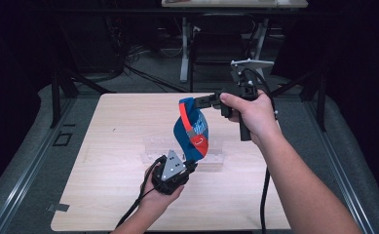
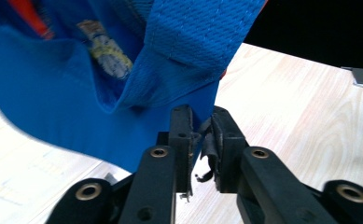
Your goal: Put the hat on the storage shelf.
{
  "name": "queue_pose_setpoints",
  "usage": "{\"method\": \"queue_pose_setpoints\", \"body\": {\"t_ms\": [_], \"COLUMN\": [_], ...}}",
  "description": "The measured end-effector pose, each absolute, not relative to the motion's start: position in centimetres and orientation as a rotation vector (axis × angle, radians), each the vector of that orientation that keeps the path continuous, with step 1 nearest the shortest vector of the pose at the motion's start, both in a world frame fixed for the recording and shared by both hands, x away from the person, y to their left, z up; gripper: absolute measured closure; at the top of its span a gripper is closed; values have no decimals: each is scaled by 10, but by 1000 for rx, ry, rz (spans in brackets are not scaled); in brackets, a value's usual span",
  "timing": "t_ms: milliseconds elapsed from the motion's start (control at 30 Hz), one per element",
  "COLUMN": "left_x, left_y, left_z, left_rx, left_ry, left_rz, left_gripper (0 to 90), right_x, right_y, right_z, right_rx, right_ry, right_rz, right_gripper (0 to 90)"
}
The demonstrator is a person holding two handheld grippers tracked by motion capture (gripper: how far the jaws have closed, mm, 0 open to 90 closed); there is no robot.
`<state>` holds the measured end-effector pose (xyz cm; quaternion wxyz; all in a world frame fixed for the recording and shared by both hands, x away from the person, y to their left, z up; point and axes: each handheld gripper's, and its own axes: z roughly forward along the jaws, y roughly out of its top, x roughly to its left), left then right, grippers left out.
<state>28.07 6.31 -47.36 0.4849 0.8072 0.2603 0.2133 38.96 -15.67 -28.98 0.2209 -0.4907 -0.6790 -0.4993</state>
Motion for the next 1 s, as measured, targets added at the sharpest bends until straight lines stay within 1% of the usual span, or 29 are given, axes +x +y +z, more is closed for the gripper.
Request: {"method": "queue_pose_setpoints", "body": {"t_ms": [133,300,367,700,1000], "left_x": [283,286,288,294,300], "left_y": [76,84,88,102,117], "left_z": [-471,-470,-469,-466,-472], "left_rx": [1945,1955,1950,1949,1932], "left_ry": [662,679,678,704,727], "left_rz": [541,570,549,552,524], "left_gripper": [881,885,886,887,887], "right_x": [389,390,390,391,396], "right_y": [-158,-158,-156,-151,-143], "right_z": [-289,-290,-290,-293,-303], "right_rx": [-1367,-1365,-1359,-1359,-1361], "right_ry": [-1873,-1870,-1870,-1874,-1871], "right_rz": [-1387,-1394,-1400,-1388,-1368], "right_gripper": [900,900,900,900,900]}}
